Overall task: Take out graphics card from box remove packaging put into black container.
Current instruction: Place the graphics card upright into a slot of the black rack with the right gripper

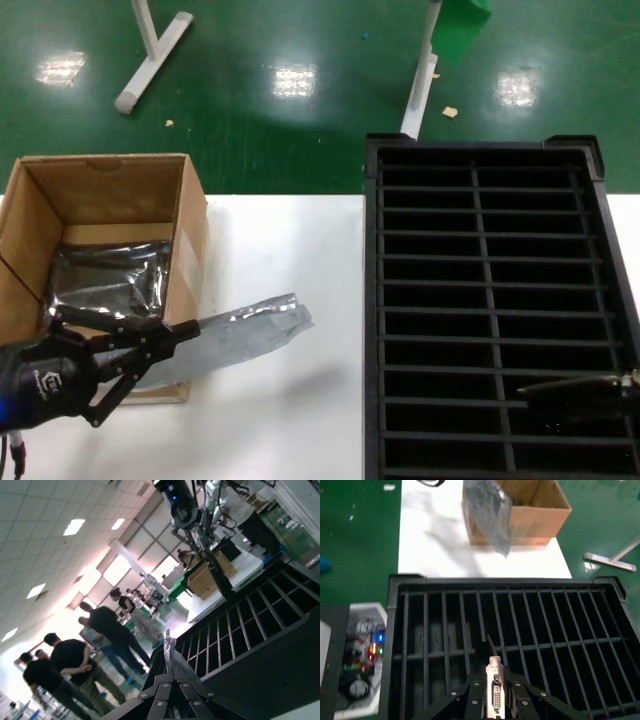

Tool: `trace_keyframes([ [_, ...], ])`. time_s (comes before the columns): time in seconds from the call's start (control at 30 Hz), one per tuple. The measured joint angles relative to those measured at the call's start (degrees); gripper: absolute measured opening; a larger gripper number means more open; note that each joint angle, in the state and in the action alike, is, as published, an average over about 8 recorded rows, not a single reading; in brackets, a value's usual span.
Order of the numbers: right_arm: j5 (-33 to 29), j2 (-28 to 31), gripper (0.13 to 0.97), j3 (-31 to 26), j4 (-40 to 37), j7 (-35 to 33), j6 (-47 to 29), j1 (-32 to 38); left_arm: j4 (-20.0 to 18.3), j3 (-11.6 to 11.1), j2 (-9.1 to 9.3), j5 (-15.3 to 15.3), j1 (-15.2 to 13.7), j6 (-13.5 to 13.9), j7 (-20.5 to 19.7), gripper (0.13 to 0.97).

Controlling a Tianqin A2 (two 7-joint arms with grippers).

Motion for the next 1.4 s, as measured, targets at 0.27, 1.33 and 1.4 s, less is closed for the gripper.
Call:
trace_keyframes([
  [0.27,-0.3,2.3,0.201,-4.1,0.1,-3.1,-0.3,4.5,3.0,-2.4,1.49,0.0,1.7,0.0,0.4,0.142],
  [1.33,-1.3,2.2,0.201,-17.4,0.0,-6.1,9.3,10.3,3.6,-4.8,2.87,0.0,3.3,0.0,-1.9,0.142],
  [1.4,-1.3,2.2,0.201,-17.6,0.0,-6.2,9.2,10.5,3.3,-5.3,3.09,0.0,3.8,0.0,-2.2,0.142],
])
